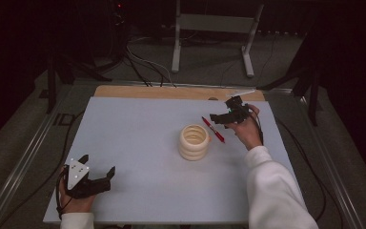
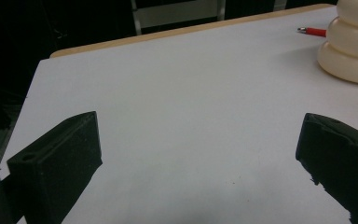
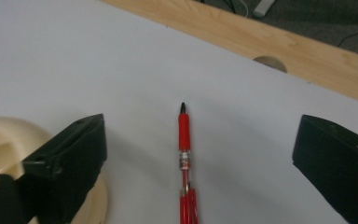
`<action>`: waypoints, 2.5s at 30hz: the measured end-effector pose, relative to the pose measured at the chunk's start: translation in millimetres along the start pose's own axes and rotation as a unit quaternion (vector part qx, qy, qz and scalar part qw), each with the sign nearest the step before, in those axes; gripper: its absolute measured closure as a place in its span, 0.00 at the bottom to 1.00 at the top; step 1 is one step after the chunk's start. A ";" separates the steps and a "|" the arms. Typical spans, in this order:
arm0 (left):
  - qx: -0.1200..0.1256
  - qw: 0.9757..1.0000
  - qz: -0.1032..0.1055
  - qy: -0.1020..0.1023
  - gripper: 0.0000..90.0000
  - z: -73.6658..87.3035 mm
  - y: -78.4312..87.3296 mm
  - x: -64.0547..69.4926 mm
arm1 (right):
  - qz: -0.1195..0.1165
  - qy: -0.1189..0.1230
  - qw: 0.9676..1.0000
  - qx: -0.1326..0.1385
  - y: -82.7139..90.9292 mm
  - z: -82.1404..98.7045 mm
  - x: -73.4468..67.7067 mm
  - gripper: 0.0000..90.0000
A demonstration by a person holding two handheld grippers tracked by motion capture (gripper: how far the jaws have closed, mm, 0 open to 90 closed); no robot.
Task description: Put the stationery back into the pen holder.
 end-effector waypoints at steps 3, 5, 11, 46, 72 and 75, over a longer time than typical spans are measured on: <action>0.001 1.000 0.000 0.001 0.01 0.2 0.4 -0.5 | 0.002 -0.003 1.000 -0.013 -10.1 -0.3 0.1 0.05; 0.002 1.000 -0.001 0.002 0.01 0.1 0.7 -0.5 | 0.003 -0.007 0.999 -0.032 -24.2 0.4 1.8 0.09; 0.003 1.000 0.000 0.006 0.01 0.9 0.8 -1.1 | 0.018 -0.016 0.998 -0.064 -48.4 4.1 6.8 0.19; 0.003 1.000 0.000 0.002 0.01 0.5 1.7 -0.9 | 0.032 0.035 0.994 -0.094 -54.9 11.9 0.2 0.90; 0.000 1.000 0.000 -0.003 0.01 -0.2 0.2 0.4 | -0.020 0.005 1.000 -0.004 -2.1 5.6 1.3 0.90; 0.001 1.000 0.001 -0.003 0.01 -0.3 0.0 0.5 | -0.021 0.007 1.000 0.001 1.6 5.0 1.1 0.90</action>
Point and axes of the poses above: each handheld gripper's, and its own axes: y roughly backward along the jaws, z roughly out of its underside, x roughly to its right, the point moved 3 cm from there along -y, roughly forward along the jaws, and after that the axes turned 15 degrees about -y, right-handed, at the moved point
